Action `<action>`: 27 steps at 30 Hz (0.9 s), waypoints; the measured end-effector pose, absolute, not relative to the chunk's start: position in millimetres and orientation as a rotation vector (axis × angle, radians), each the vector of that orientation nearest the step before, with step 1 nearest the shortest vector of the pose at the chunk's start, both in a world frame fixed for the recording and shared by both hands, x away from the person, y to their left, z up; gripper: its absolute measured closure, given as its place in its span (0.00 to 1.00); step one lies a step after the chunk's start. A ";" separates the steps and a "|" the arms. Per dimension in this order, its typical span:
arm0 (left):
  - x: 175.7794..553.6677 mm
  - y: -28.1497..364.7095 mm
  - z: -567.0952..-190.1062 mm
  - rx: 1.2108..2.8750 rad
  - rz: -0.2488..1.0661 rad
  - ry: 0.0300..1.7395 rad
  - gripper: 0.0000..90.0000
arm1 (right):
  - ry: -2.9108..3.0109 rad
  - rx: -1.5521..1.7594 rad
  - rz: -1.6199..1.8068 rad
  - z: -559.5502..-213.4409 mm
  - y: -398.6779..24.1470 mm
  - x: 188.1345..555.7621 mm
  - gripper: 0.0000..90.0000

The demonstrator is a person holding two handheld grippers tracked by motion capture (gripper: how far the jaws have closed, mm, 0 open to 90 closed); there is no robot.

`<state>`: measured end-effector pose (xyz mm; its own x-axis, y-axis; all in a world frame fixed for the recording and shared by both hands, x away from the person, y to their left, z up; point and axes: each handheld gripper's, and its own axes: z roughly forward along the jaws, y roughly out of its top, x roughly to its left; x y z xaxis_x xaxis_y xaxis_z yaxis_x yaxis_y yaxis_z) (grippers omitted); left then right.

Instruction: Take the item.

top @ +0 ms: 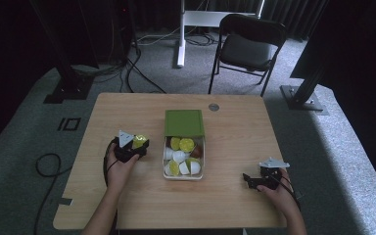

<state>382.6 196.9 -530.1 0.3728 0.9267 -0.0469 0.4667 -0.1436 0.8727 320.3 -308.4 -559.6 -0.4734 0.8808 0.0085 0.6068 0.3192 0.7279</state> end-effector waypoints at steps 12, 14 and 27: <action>399.1 187.1 -537.6 1.894 0.604 1.282 0.45 | 2.200 1.320 0.957 -559.6 -308.4 320.3 0.13; 400.9 186.4 -538.5 1.911 0.601 1.282 0.45 | 2.200 1.321 0.957 -559.6 -308.4 320.3 0.13; 406.6 176.7 -539.9 1.969 0.591 1.261 0.42 | 2.200 1.321 0.957 -559.6 -308.4 320.3 0.13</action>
<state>406.6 176.7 -539.9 0.4179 0.9085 0.0009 0.5817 -0.2684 0.7679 320.3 -308.4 -559.6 -0.4736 0.8807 0.0086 0.6069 0.3192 0.7279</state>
